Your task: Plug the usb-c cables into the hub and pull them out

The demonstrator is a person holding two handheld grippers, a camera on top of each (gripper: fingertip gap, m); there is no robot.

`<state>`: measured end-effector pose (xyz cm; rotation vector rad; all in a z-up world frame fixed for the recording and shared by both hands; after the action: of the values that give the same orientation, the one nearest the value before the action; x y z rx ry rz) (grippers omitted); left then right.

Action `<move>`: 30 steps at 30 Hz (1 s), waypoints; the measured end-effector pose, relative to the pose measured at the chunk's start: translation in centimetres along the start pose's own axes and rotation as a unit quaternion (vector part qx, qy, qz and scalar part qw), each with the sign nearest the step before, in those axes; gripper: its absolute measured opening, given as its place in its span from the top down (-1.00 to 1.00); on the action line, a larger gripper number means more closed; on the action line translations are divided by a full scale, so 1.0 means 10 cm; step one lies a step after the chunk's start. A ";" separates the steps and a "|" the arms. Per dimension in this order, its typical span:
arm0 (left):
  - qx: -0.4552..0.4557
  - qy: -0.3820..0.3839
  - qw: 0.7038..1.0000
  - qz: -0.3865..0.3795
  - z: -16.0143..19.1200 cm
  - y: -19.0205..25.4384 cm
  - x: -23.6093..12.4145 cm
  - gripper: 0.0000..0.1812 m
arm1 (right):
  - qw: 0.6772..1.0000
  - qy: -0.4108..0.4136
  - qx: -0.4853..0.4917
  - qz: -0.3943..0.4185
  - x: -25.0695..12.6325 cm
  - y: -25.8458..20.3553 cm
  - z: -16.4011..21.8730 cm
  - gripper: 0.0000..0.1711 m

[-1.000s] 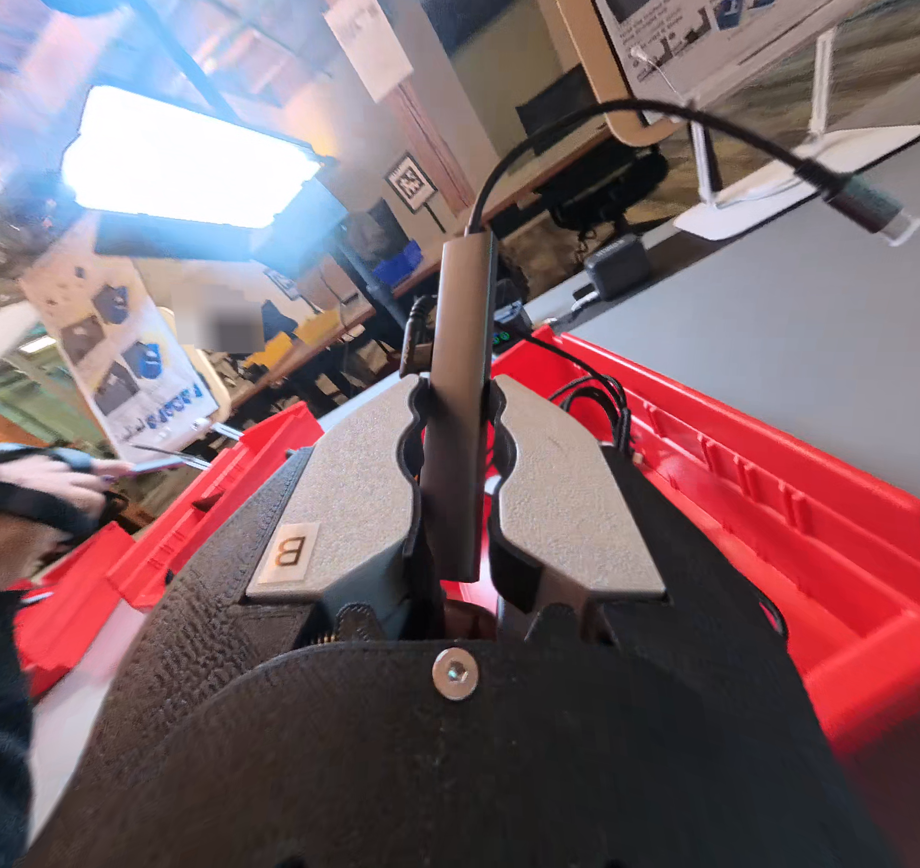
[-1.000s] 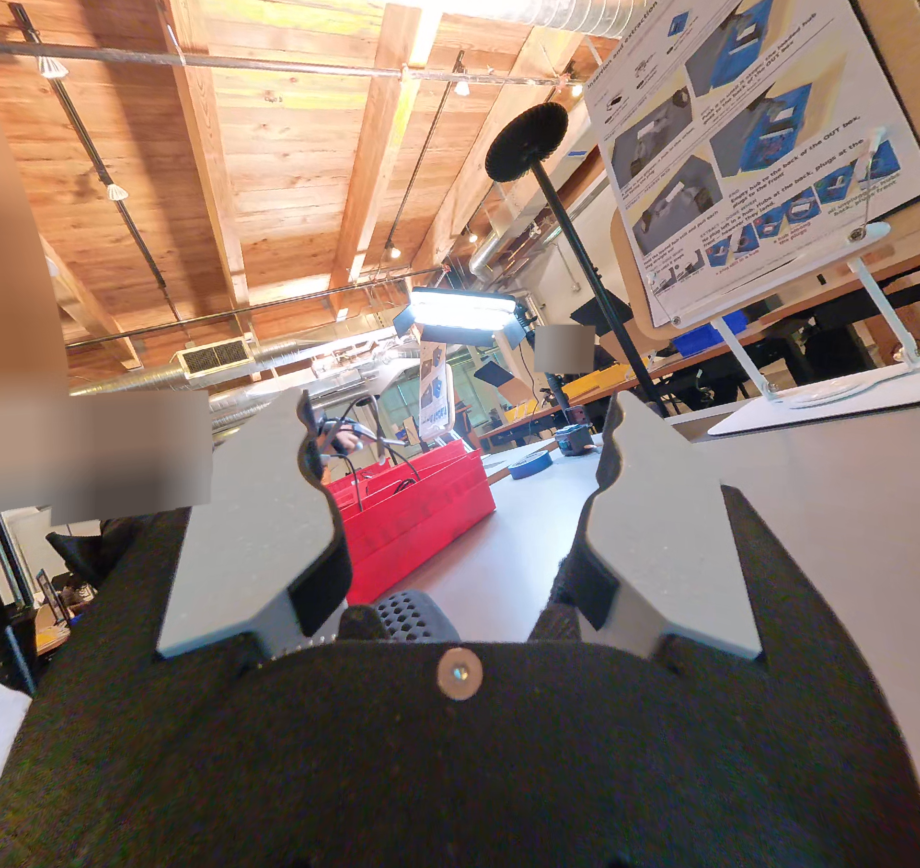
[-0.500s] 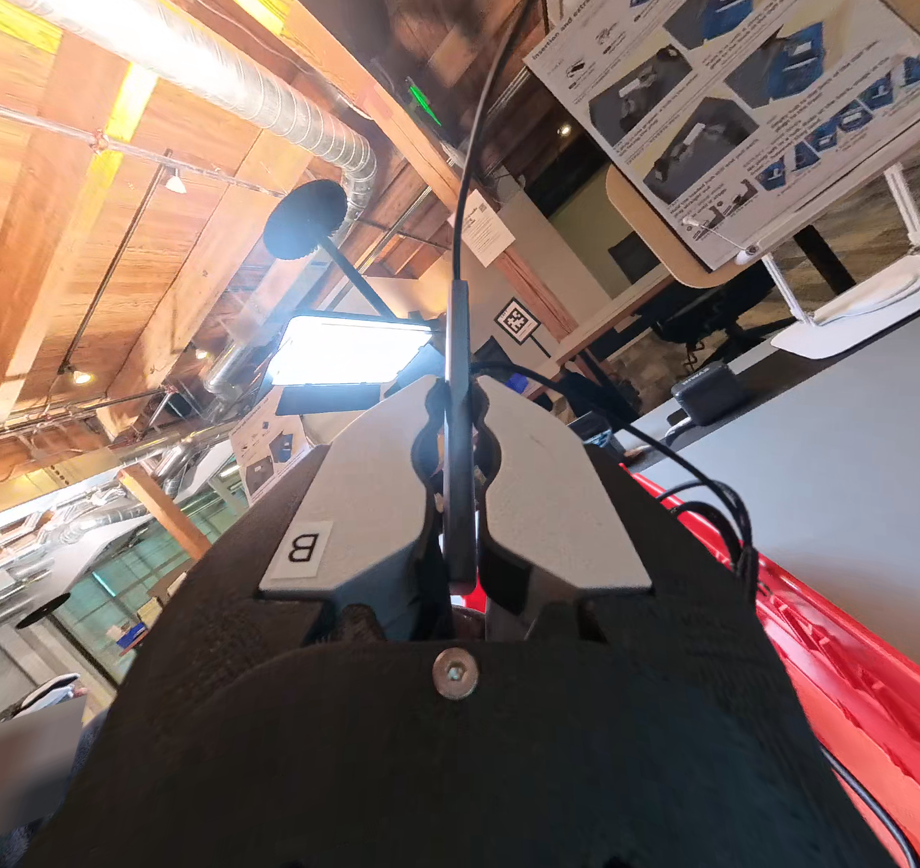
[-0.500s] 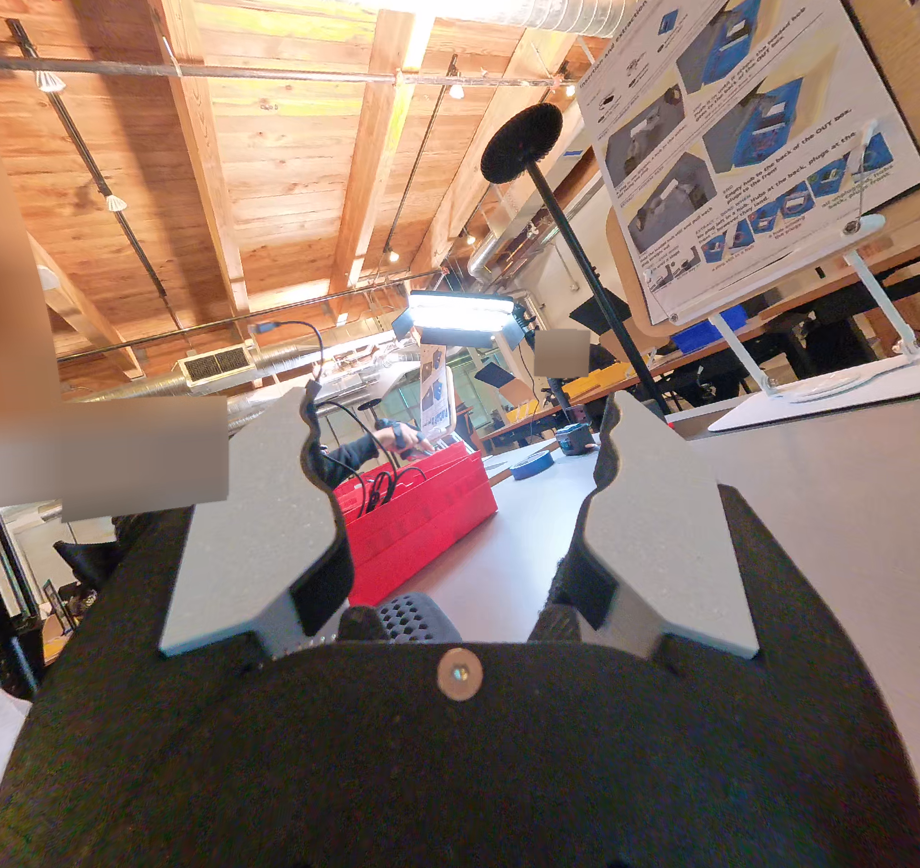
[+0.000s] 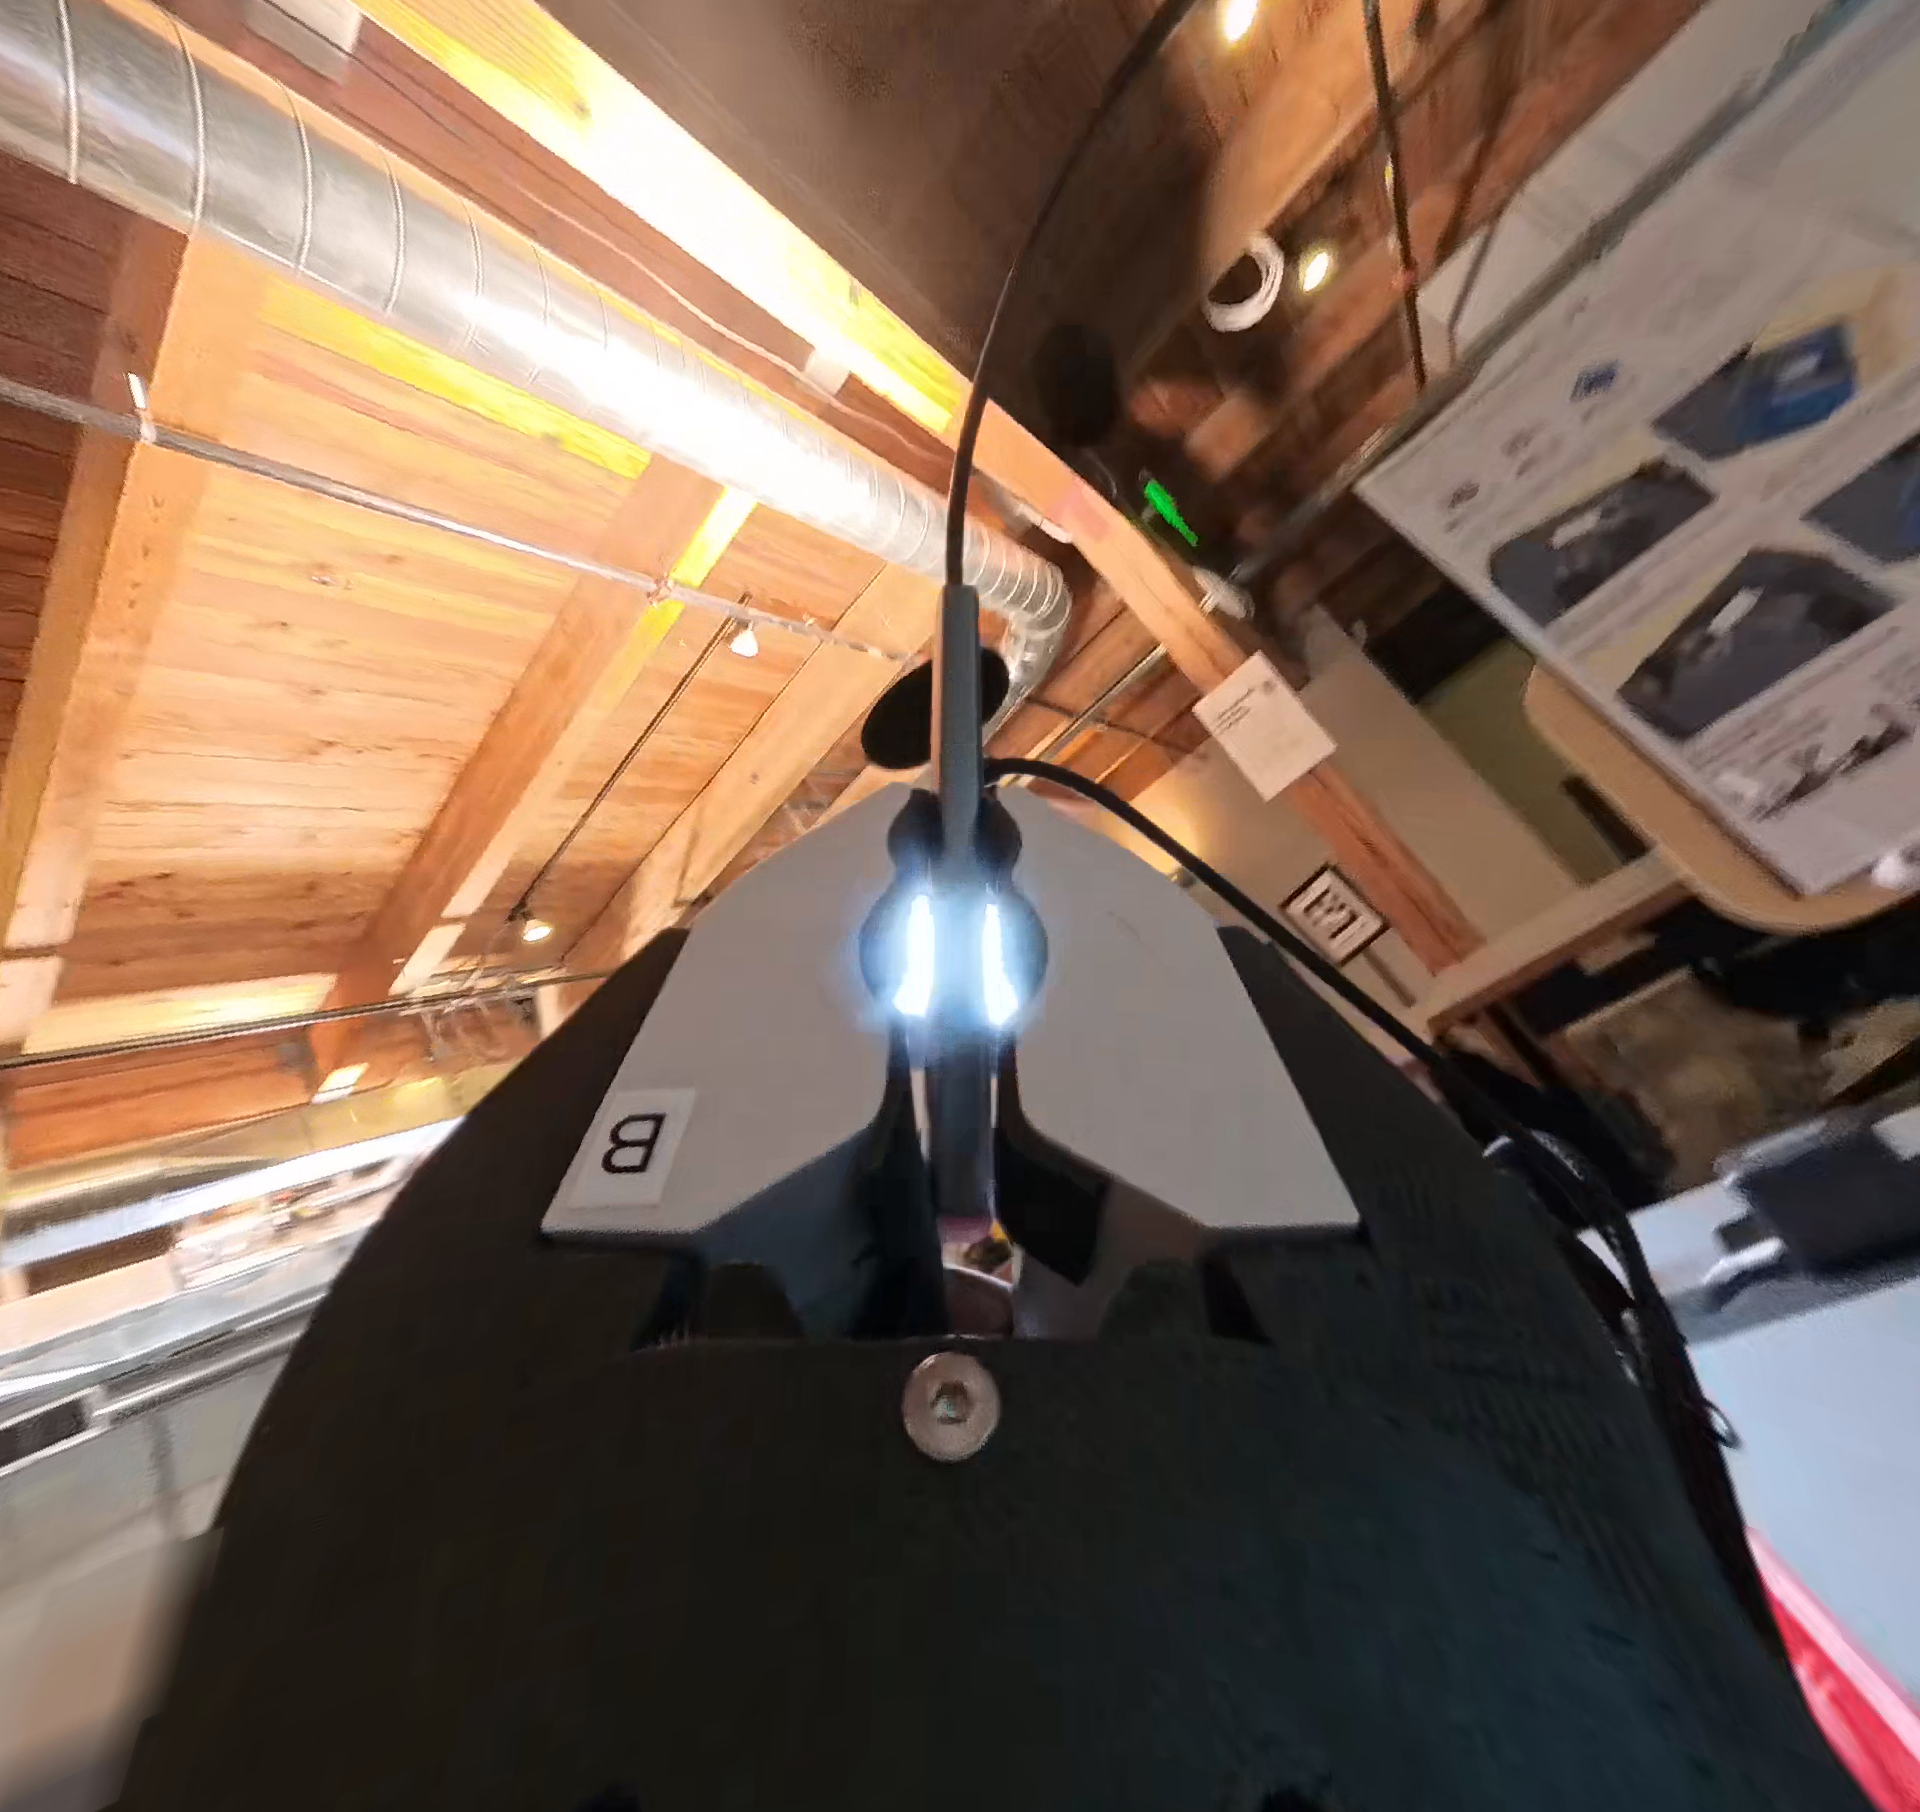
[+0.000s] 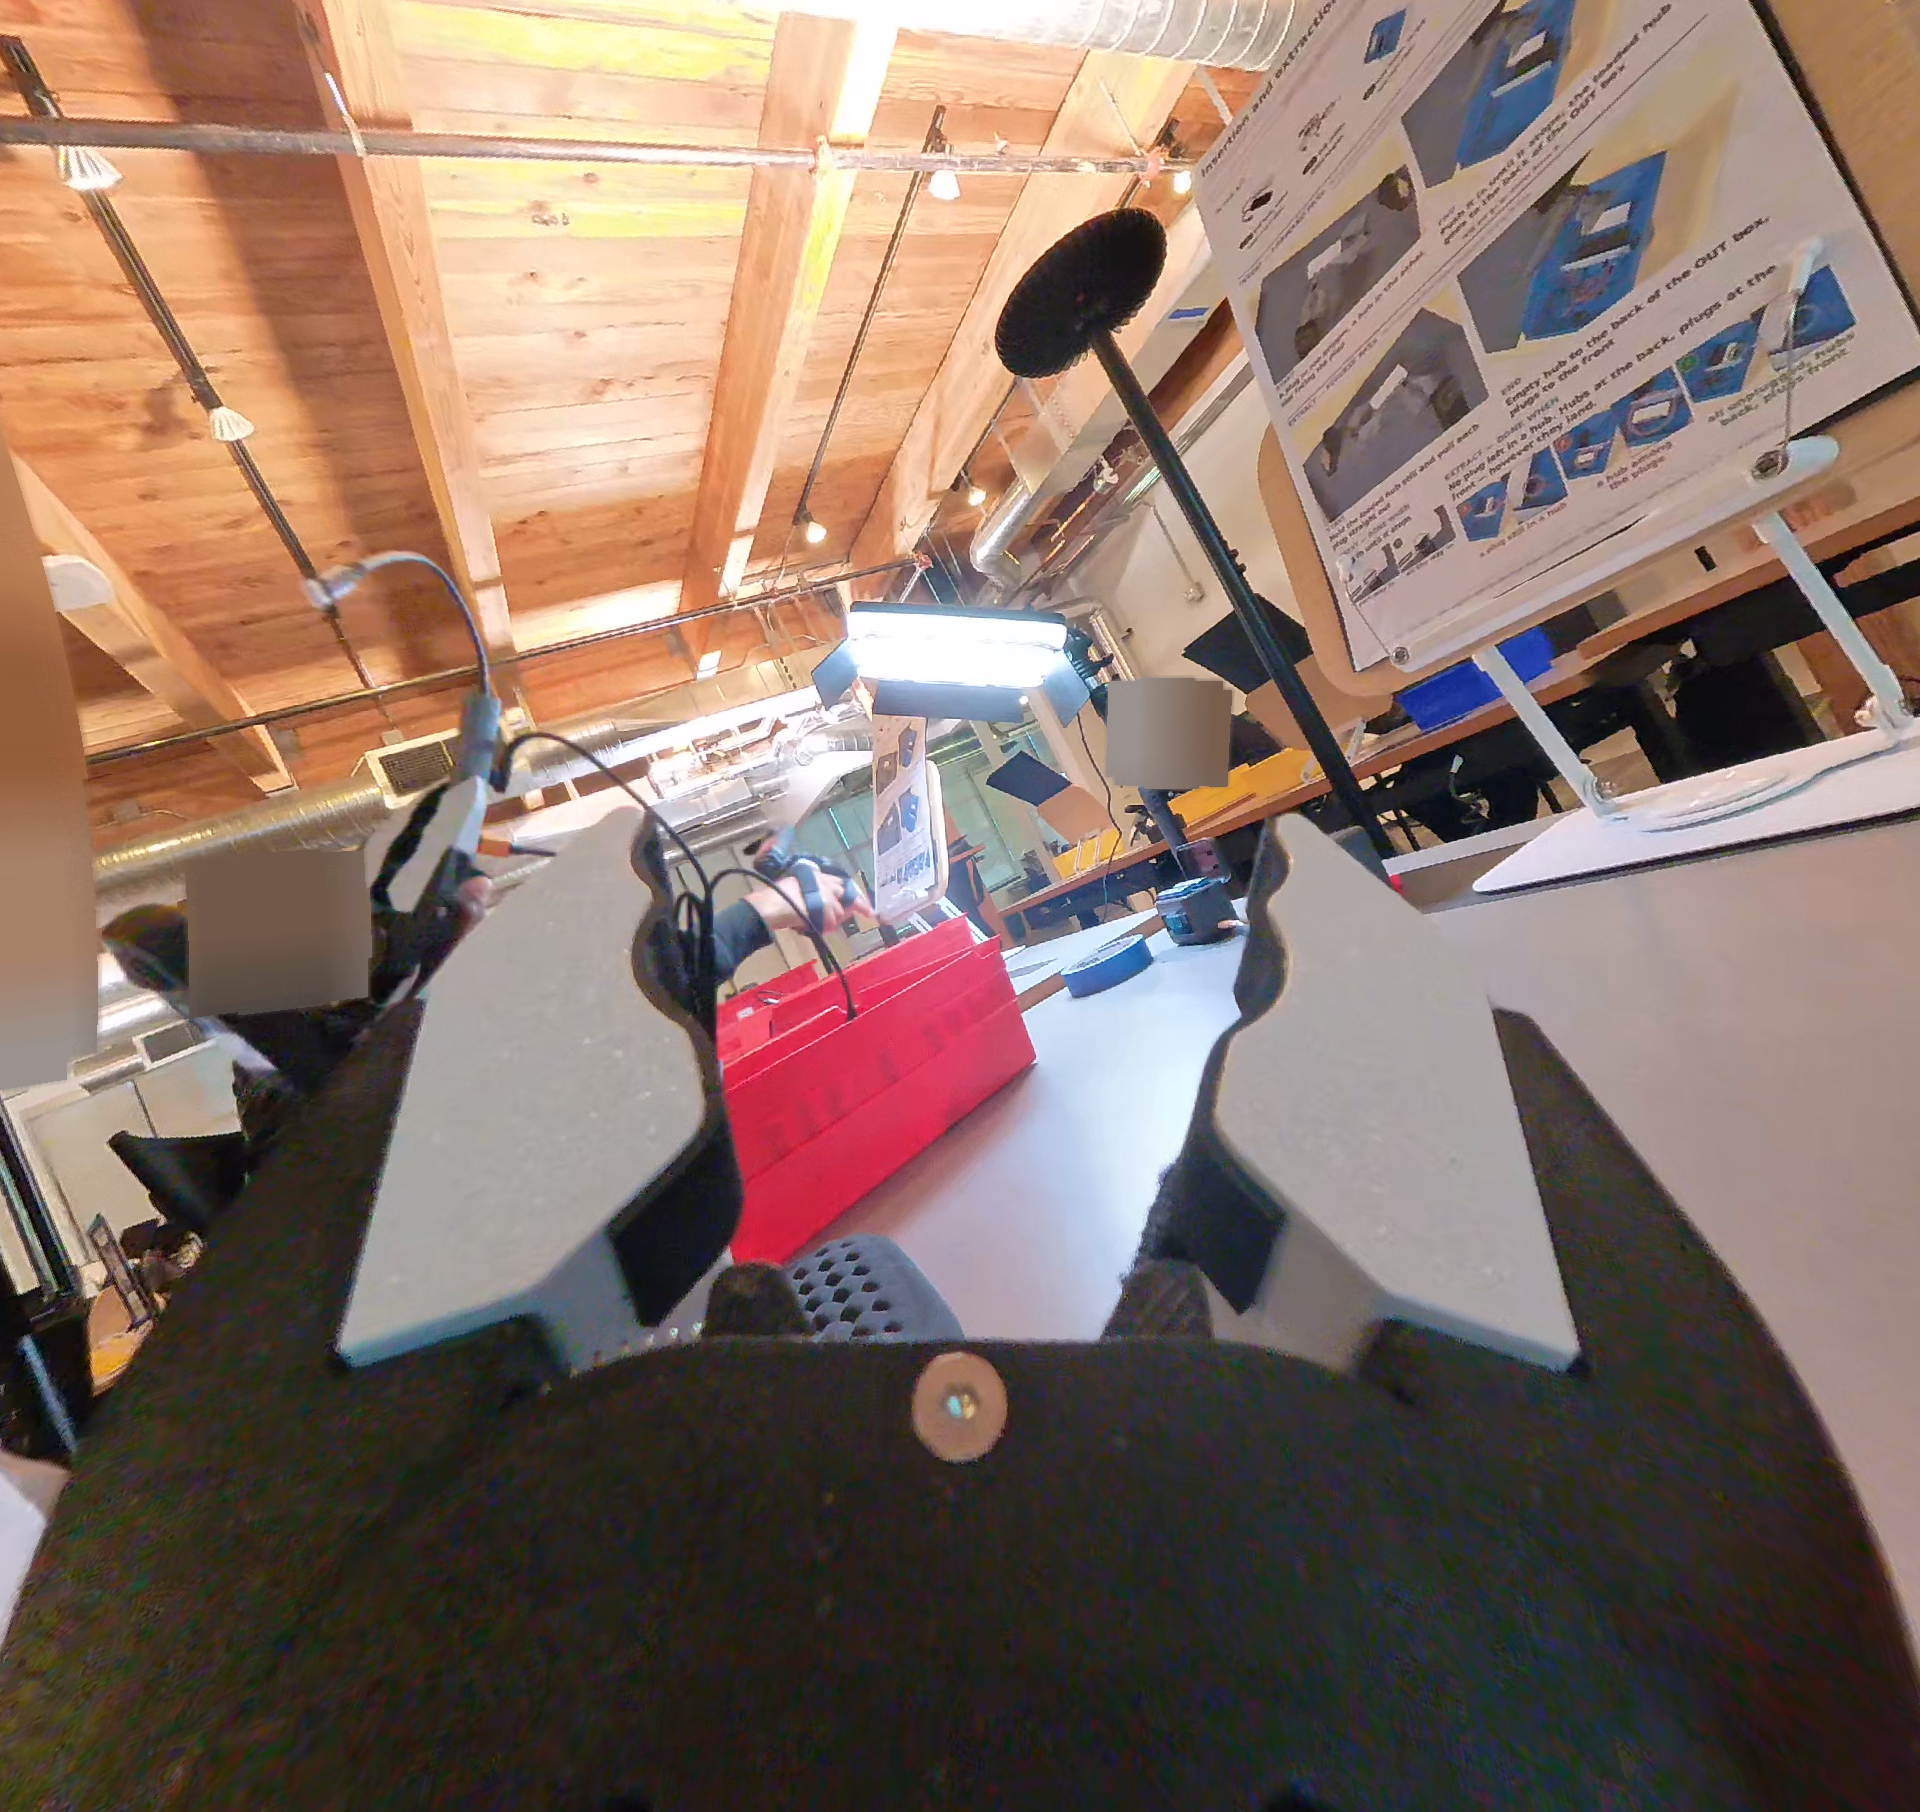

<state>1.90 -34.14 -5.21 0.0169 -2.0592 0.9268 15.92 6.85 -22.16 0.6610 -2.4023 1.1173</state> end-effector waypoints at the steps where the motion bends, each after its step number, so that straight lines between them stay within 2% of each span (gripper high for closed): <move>1: -0.014 0.014 1.000 -0.001 -0.07 0.00 0.06 0.89 | 1.000 -0.001 0.002 0.002 0.00 0.01 0.00 -0.24; 8: 0.035 0.098 0.994 0.024 -0.66 -0.02 0.89 0.89 | 1.000 0.003 0.001 0.003 -0.01 0.00 -0.01 -0.22; 12: 0.056 0.142 0.987 0.049 -0.99 0.20 1.05 0.89 | 1.000 0.004 0.003 0.002 -0.01 0.00 -0.01 -0.22; 16: 0.067 0.150 0.982 0.093 -1.10 0.62 0.91 0.89 | 1.000 0.011 0.000 0.000 -0.02 -0.01 -0.02 -0.19; 23: 0.091 0.158 0.960 0.214 -1.09 1.59 0.32 0.88 | 0.999 0.035 -0.030 0.000 -0.07 -0.04 -0.08 -0.08; 26: 0.117 0.193 0.942 0.248 -1.20 1.86 0.05 0.89 | 0.994 0.069 -0.078 0.023 -0.13 -0.05 -0.16 0.19; 28: 0.127 0.217 0.931 0.265 -1.26 1.98 -0.10 0.89 | 0.987 0.065 -0.131 0.067 -0.16 -0.04 -0.19 0.56; 29: 0.129 0.229 0.925 0.275 -1.29 2.03 -0.17 0.88 | 0.981 0.056 -0.161 0.097 -0.17 -0.03 -0.21 0.64; 30: 0.133 0.241 0.919 0.284 -1.31 2.09 -0.25 0.89 | 0.973 0.045 -0.190 0.120 -0.18 -0.03 -0.24 0.64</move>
<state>5.75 -11.72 -14.91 -0.6340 -1.4779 1.3950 17.93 9.01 -21.48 0.1927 -2.5626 0.7178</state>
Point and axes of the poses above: each gripper's, where its closed fingertips meet, x out along the fingers, z out of its underside, y = z × x across the jaws, the point moved 6 cm from there along -x, back along the fingers, and after that the axes turned 13 degrees about x, right-handed, at the moved point
